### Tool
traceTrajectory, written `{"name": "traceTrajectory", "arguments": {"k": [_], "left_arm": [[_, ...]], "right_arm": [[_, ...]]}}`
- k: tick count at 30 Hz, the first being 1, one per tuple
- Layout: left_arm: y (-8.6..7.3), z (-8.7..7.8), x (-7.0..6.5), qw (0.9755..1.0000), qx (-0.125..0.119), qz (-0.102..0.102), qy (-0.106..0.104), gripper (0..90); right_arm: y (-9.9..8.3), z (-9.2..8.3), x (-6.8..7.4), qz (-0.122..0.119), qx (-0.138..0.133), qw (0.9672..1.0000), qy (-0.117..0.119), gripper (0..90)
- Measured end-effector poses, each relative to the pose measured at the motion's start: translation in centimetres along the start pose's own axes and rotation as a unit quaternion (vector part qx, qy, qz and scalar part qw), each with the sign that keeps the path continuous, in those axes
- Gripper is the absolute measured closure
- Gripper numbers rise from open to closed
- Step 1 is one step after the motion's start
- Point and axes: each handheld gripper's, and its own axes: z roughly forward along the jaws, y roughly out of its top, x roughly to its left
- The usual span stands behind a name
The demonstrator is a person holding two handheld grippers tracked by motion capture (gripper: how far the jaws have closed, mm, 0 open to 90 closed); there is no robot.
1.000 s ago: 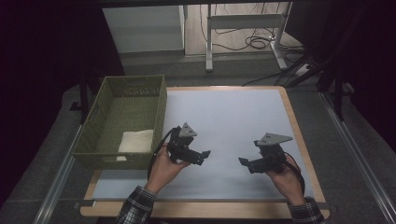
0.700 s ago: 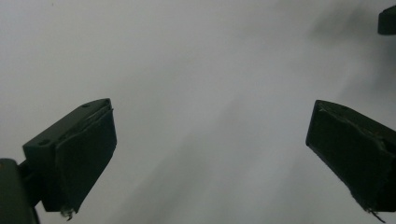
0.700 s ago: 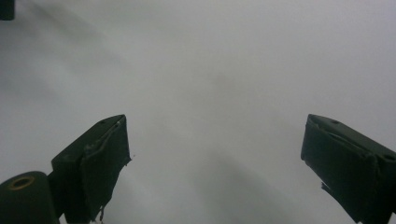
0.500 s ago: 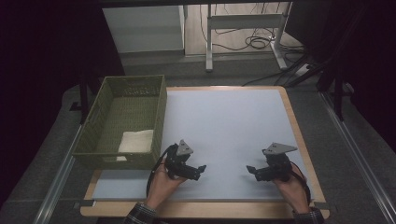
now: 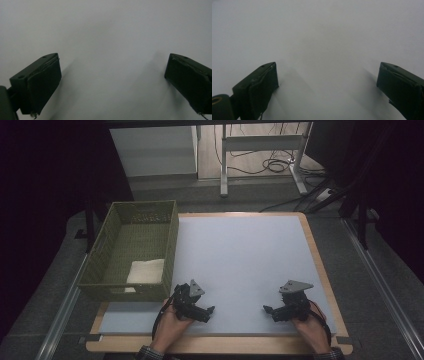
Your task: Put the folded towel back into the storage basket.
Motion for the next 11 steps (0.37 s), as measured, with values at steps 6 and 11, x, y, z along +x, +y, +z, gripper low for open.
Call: {"name": "traceTrajectory", "arguments": {"k": [6, 11], "left_arm": [[-0.19, 0.13, 0.29, 0.9999, -0.002, -0.010, -0.011, 0.3], [-0.23, 0.16, 0.21, 0.9999, -0.003, -0.011, -0.010, 0.3]], "right_arm": [[0.00, 0.08, -0.10, 0.007, 0.001, 1.0000, 0.004, 3.6], [-0.07, 0.10, -0.08, 0.006, 0.001, 1.0000, 0.003, 3.6]]}}
